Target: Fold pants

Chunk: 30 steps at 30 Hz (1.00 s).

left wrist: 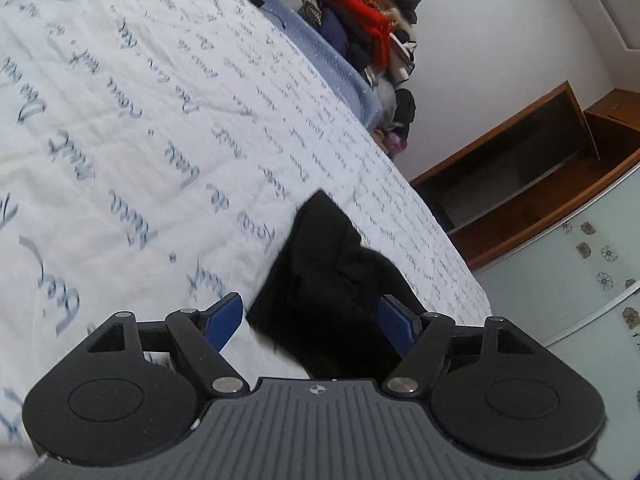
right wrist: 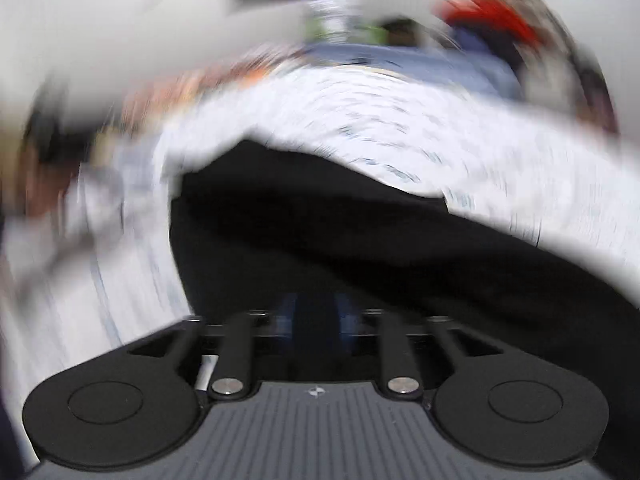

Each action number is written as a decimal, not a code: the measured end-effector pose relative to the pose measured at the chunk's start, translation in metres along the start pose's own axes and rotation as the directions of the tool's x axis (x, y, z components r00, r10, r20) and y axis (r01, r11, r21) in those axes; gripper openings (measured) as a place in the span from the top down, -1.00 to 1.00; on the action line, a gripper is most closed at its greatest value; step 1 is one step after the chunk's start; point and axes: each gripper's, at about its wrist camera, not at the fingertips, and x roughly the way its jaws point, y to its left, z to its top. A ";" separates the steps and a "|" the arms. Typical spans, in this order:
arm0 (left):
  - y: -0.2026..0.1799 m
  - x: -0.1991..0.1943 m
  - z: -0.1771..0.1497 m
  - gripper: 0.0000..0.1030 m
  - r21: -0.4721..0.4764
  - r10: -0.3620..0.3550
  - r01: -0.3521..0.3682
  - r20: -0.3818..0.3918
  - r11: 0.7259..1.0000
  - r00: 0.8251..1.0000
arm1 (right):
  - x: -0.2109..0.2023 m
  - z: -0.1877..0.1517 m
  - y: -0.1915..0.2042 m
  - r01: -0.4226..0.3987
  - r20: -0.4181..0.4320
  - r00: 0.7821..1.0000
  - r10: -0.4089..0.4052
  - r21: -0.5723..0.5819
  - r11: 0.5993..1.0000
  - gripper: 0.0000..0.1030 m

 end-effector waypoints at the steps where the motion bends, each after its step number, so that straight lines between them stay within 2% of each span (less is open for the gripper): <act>1: -0.003 -0.002 -0.004 -0.46 0.011 -0.007 0.007 -0.002 1.000 1.000 | -0.004 0.003 -0.018 -0.025 0.040 0.999 0.019 0.142 0.990 -0.80; 3: -0.012 -0.005 -0.011 -0.46 0.046 -0.016 0.016 -0.008 0.999 1.000 | -0.008 0.009 -0.040 -0.073 0.094 0.994 0.047 0.296 0.952 -0.79; 5: -0.020 -0.002 -0.014 -0.46 0.055 -0.020 0.020 -0.003 0.998 1.000 | -0.012 0.015 -0.062 -0.130 0.134 0.988 0.080 0.418 0.899 -0.79; 7: -0.025 0.000 -0.015 -0.46 0.089 0.003 -0.004 0.015 0.996 1.000 | -0.015 0.027 -0.077 -0.152 0.154 0.984 0.087 0.487 0.860 -0.79; 8: -0.028 0.002 -0.015 -0.46 0.100 0.030 -0.032 0.023 0.994 0.999 | -0.022 0.035 -0.081 -0.136 0.157 0.985 0.068 0.477 0.869 -0.79; 9: -0.029 0.004 -0.015 -0.46 0.091 0.051 -0.053 0.020 0.994 0.999 | -0.027 0.046 -0.079 -0.092 0.152 0.988 0.031 0.416 0.905 -0.79; 11: -0.027 0.007 -0.015 -0.47 0.031 0.061 -0.061 0.004 0.998 0.998 | -0.025 0.065 -0.062 0.042 0.112 0.992 -0.065 0.193 0.980 -0.79; 12: -0.025 0.007 -0.016 -0.46 -0.018 0.065 -0.066 -0.011 0.998 0.998 | -0.024 0.070 -0.055 0.121 0.093 0.987 -0.128 0.072 0.990 -0.79; 13: -0.023 0.008 -0.019 -0.46 -0.072 0.067 -0.069 -0.030 0.995 0.997 | -0.020 0.075 -0.042 0.208 0.082 0.976 -0.202 -0.073 0.975 -0.79; 14: -0.020 0.009 -0.023 -0.46 -0.116 0.054 -0.059 -0.045 0.991 0.997 | -0.017 0.077 -0.034 0.239 0.076 0.971 -0.229 -0.176 0.955 -0.79; 17: -0.014 0.012 -0.030 -0.45 -0.248 0.026 -0.038 -0.053 0.968 0.998 | -0.011 0.075 -0.011 0.250 0.087 0.968 -0.236 -0.415 0.875 -0.79; 20: -0.010 0.018 -0.024 -0.42 -0.346 -0.017 0.008 -0.023 0.938 1.000 | -0.010 0.070 -0.004 0.262 0.086 0.964 -0.253 -0.487 0.833 -0.79; 22: -0.009 0.027 -0.019 -0.36 -0.385 0.000 -0.014 -0.036 0.923 0.999 | -0.006 0.071 -0.006 0.264 0.090 0.963 -0.253 -0.501 0.824 -0.79; 24: -0.012 0.037 -0.015 -0.30 -0.388 0.013 -0.037 -0.065 0.921 0.998 | -0.006 0.066 -0.006 0.274 0.120 0.961 -0.250 -0.536 0.799 -0.79; 25: -0.013 0.042 -0.014 -0.21 -0.387 0.020 -0.049 -0.079 0.921 0.997 | -0.008 0.065 -0.006 0.277 0.132 0.960 -0.246 -0.559 0.782 -0.79; 27: -0.015 0.052 -0.013 0.46 -0.376 0.036 -0.074 -0.105 0.924 0.994 | -0.013 0.058 -0.006 0.295 0.167 0.955 -0.246 -0.620 0.727 -0.79; 29: -0.015 0.062 -0.015 0.89 -0.364 0.060 -0.107 -0.138 0.925 0.989 | -0.022 0.052 -0.006 0.306 0.184 0.951 -0.248 -0.676 0.671 -0.79; 30: -0.015 0.064 -0.016 0.89 -0.358 0.066 -0.112 -0.137 0.927 0.988 | -0.023 0.050 -0.008 0.303 0.176 0.951 -0.256 -0.705 0.641 -0.79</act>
